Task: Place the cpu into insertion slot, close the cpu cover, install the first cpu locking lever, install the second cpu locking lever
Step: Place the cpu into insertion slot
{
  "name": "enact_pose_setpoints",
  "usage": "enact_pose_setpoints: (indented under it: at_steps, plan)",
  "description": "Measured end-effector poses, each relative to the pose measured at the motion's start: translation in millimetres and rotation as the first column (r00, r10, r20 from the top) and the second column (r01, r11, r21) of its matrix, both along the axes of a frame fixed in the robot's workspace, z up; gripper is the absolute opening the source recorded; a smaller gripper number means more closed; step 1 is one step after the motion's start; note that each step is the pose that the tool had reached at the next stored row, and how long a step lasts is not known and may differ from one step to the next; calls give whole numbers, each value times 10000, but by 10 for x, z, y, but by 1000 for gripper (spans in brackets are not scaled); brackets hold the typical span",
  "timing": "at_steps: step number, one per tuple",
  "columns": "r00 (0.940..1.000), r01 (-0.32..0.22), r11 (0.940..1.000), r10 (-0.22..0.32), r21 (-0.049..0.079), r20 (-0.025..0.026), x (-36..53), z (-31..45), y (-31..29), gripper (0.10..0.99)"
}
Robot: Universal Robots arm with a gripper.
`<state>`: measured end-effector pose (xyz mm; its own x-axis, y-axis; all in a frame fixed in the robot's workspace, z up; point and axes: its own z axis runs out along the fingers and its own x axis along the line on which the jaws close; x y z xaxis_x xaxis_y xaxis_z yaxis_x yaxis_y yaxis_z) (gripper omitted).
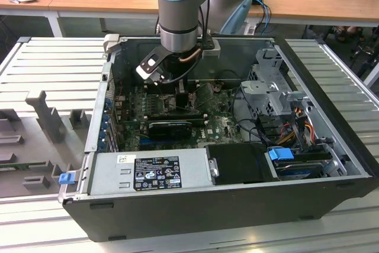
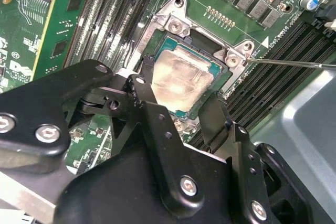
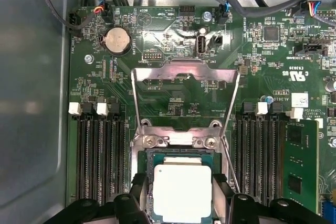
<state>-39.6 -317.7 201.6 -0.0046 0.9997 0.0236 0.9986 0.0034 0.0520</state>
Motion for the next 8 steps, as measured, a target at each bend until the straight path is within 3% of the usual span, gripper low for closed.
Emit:
enact_pose_setpoints:
  at_steps: [4,8]
  plan:
    - [10000,1,10000,-1,20,0,3,0,5,608]
    - [10000,1,10000,-1,18,0,3,46,5,608]
